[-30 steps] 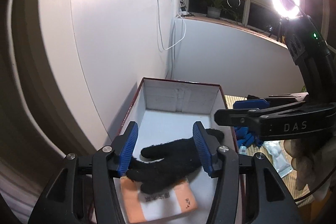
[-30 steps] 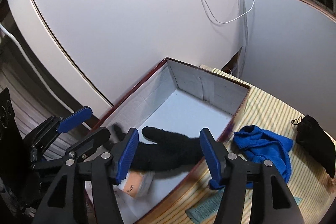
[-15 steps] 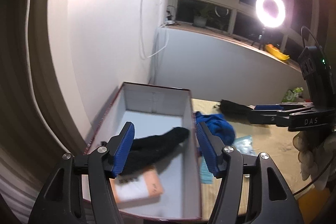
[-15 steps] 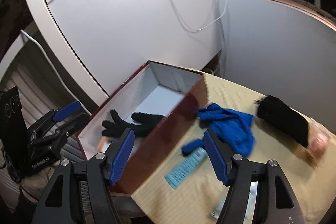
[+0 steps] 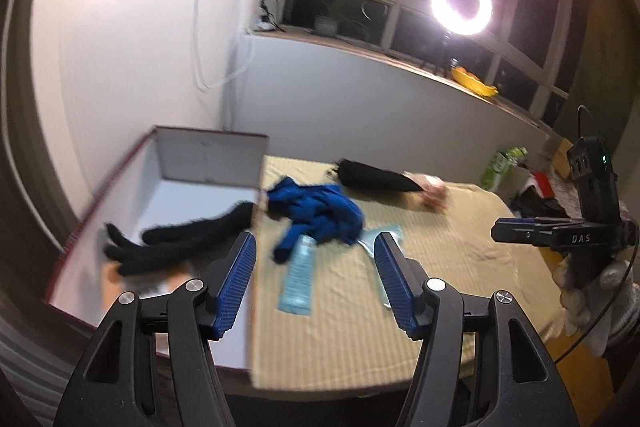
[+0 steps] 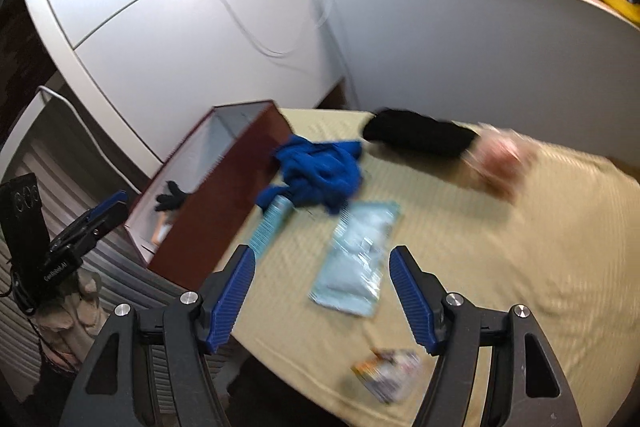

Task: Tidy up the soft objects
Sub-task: 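Close the left gripper on the cotton pouch while the right gripper grasps the snack wrapper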

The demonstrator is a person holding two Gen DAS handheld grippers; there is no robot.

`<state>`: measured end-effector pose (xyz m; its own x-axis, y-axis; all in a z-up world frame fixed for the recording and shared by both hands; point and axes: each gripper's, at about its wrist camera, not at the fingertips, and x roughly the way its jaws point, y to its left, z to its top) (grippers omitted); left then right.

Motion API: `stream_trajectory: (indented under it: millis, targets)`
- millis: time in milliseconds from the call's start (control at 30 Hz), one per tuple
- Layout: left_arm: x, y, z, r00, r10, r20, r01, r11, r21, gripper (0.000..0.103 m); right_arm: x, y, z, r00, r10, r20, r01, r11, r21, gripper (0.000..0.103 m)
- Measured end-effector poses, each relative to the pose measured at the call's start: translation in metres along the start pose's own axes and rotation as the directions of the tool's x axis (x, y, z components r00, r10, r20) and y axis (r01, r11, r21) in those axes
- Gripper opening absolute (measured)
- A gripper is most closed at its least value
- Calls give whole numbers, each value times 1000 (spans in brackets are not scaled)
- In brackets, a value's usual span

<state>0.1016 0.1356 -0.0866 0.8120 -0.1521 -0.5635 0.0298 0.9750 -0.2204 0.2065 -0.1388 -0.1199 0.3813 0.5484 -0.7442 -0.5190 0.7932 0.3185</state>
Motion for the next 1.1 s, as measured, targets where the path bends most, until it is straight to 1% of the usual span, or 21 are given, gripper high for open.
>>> stream_trajectory:
  millis: [100, 233, 300, 333, 400, 533, 667, 733, 833, 933, 1000, 1100]
  targets:
    - [13, -16, -8, 999, -31, -35, 31, 999, 13, 61, -7, -14, -21, 1000, -21, -6, 21, 1000, 11, 66]
    - [35, -34, -19, 993, -65, -93, 67, 998, 15, 61, -7, -17, -55, 996, -92, -13, 92, 995, -39, 66]
    - [50, -44, -23, 988, -84, -127, 86, 996, 10, 62, -2, -15, -69, 993, -111, -26, 109, 992, -55, 66]
    - [60, -49, -24, 984, -97, -148, 99, 995, 3, 67, 1, -14, -78, 992, -120, -31, 118, 991, -64, 66]
    - [74, -59, -26, 978, -113, -178, 116, 993, 4, 70, 10, -9, -92, 989, -144, -38, 140, 986, -86, 66]
    - [107, -77, -30, 964, -121, -236, 125, 992, 4, 70, 28, -7, -110, 985, -167, -50, 161, 982, -103, 66]
    - [138, -92, -32, 953, -108, -284, 112, 994, -2, 71, 37, -13, -119, 985, -165, -46, 162, 984, -68, 66]
    - [148, -96, -32, 950, -96, -297, 102, 995, 2, 71, 40, -14, -123, 983, -181, -33, 179, 982, -66, 66]
    - [165, -105, -31, 952, -42, -304, 55, 998, 34, 71, 45, -14, -126, 980, -198, -30, 195, 978, -80, 66]
    - [178, -110, -30, 949, -5, -316, 24, 998, 59, 71, 46, -15, -127, 975, -220, -16, 218, 973, -81, 66]
    - [188, -113, -30, 948, 33, -318, -8, 997, 80, 71, 48, -16, -126, 976, -218, -13, 216, 973, -77, 66]
    - [198, -115, -32, 942, 55, -330, -24, 995, 98, 71, 51, -17, -126, 977, -214, -14, 212, 973, -86, 66]
